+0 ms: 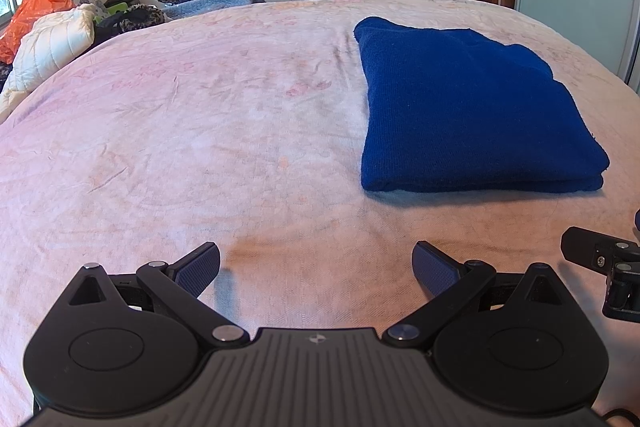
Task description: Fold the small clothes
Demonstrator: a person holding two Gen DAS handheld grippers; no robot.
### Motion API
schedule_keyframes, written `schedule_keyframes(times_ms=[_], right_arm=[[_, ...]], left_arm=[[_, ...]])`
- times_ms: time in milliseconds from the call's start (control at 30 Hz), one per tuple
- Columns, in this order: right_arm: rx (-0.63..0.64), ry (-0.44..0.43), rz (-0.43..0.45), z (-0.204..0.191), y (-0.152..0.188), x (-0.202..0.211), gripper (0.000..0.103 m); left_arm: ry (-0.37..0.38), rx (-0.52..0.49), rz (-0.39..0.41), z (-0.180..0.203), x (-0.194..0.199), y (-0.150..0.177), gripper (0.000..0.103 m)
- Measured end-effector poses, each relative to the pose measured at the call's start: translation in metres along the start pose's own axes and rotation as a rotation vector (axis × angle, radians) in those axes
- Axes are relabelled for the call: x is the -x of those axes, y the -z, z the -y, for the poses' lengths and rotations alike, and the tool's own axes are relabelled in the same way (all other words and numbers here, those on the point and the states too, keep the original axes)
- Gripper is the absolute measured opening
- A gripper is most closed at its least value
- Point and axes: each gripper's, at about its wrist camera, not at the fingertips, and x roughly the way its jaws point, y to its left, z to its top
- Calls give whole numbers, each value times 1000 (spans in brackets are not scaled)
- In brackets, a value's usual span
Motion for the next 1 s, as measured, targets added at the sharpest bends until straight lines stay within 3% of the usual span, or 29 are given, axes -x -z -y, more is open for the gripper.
schedule_keyframes(times_ms=[700, 1000], right_arm=[[-1, -3, -2, 0, 0, 0, 102], [-1, -5, -1, 0, 0, -1, 102]], left_arm=[[-13, -15, 11, 3, 2, 0, 103], [-38, -65, 80, 10, 9, 1, 103]])
